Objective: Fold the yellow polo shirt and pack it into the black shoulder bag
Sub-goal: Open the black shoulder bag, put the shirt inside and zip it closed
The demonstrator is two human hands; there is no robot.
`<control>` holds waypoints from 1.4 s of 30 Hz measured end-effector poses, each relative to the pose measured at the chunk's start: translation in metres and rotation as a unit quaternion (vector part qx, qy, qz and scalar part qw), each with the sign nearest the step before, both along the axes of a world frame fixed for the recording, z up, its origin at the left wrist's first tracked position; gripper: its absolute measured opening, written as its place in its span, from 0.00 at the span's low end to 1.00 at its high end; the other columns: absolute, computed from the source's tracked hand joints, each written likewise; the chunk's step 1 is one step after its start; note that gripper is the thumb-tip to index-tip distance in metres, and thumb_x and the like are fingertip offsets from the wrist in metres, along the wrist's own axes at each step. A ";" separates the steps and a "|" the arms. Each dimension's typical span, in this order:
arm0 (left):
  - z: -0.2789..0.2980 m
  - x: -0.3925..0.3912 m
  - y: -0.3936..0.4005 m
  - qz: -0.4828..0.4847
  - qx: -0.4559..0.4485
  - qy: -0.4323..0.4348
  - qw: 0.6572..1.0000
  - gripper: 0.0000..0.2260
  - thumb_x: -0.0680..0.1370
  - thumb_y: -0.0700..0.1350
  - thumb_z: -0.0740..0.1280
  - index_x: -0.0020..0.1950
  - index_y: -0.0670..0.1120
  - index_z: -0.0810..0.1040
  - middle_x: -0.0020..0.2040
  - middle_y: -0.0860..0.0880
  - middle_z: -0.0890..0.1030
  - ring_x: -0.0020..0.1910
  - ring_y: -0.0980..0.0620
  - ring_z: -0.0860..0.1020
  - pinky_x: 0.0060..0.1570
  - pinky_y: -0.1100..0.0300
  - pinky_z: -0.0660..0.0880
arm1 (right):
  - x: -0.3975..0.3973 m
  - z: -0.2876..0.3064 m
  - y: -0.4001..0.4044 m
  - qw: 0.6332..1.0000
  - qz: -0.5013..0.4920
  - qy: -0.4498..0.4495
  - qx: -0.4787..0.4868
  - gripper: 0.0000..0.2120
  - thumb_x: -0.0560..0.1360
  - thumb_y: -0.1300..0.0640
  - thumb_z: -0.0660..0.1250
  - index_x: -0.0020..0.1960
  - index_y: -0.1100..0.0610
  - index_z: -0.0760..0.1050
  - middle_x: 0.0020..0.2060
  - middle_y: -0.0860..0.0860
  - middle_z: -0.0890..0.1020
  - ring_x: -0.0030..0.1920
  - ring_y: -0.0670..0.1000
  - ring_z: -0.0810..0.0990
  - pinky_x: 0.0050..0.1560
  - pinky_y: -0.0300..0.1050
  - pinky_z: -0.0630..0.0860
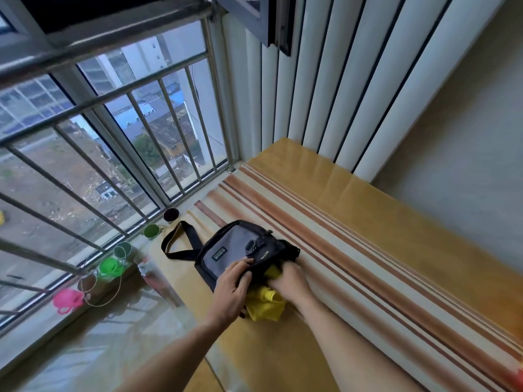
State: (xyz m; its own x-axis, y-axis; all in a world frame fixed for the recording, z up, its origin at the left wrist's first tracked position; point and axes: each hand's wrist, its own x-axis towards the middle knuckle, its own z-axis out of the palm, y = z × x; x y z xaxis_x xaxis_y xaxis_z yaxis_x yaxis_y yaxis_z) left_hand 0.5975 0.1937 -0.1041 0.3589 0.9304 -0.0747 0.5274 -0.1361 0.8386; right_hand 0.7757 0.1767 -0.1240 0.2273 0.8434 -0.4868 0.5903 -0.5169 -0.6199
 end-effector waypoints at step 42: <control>-0.040 0.018 -0.008 -0.235 0.158 0.380 0.881 0.34 0.81 0.55 0.59 0.80 0.58 0.41 0.81 0.52 0.42 0.80 0.49 0.40 0.72 0.33 0.45 | 0.010 -0.009 -0.031 0.967 -0.022 -0.124 0.221 0.19 0.81 0.48 0.58 0.71 0.44 0.68 0.72 0.50 0.69 0.67 0.49 0.73 0.58 0.42 0.77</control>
